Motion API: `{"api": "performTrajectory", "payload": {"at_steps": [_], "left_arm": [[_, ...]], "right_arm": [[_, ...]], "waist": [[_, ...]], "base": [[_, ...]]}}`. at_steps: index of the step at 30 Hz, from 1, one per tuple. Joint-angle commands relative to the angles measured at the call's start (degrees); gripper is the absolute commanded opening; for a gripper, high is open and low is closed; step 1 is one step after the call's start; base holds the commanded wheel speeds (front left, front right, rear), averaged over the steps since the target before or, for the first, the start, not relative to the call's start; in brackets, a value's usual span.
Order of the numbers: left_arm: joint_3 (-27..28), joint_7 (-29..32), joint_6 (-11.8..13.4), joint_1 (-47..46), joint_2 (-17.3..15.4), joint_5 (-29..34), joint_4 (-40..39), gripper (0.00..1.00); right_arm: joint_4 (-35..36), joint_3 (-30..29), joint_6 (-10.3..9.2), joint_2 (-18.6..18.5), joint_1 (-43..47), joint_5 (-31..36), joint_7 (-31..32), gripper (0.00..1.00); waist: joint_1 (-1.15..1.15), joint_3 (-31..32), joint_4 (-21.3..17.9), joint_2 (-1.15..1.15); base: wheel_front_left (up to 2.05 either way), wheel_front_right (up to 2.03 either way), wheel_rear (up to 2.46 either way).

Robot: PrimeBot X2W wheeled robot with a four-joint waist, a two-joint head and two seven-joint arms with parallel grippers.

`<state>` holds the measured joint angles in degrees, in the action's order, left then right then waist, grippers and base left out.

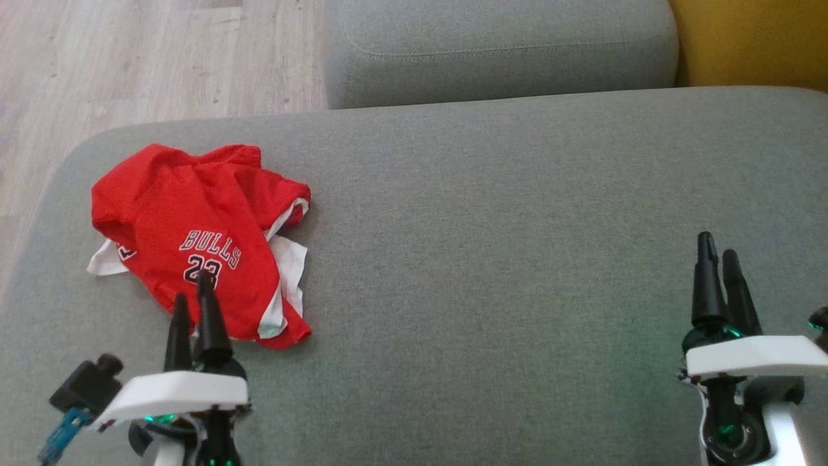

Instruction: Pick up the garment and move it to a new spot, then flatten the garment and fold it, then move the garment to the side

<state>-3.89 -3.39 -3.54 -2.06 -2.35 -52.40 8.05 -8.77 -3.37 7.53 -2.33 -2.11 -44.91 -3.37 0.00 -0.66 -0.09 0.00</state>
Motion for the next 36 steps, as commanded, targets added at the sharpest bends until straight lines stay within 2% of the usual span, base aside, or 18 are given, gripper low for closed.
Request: {"api": "performTrajectory", "payload": {"at_steps": [1,10,16,36], "left_arm": [[0.4,-0.7,-0.1,-2.5,-0.3,1.6,-2.5,1.00],[-3.9,-2.4,-0.2,-3.0,-0.9,12.9,-2.3,1.00],[-6.6,-3.2,0.6,-3.5,-1.9,17.9,-2.1,1.00],[-18.5,-6.6,7.5,-7.6,-6.7,34.8,-0.2,1.00]], "right_arm": [[2.6,1.0,-0.02,-0.3,-2.2,1.7,-0.7,1.00],[3.3,2.4,-0.02,-0.4,-2.0,12.1,-2.4,1.00],[3.7,2.9,-0.03,-0.4,-1.9,16.9,-3.2,1.00],[4.8,3.8,-0.03,-0.4,-1.8,35.9,-6.6,1.00]], "waist": [[0.00,0.0,0.0,0.00],[0.00,0.0,-0.1,0.00],[0.00,0.0,-0.1,0.00],[0.00,-0.6,0.0,0.00]], "base": [[0.00,0.00,0.00],[0.00,0.00,0.00],[0.00,0.00,0.00],[0.00,0.00,0.00]]}}
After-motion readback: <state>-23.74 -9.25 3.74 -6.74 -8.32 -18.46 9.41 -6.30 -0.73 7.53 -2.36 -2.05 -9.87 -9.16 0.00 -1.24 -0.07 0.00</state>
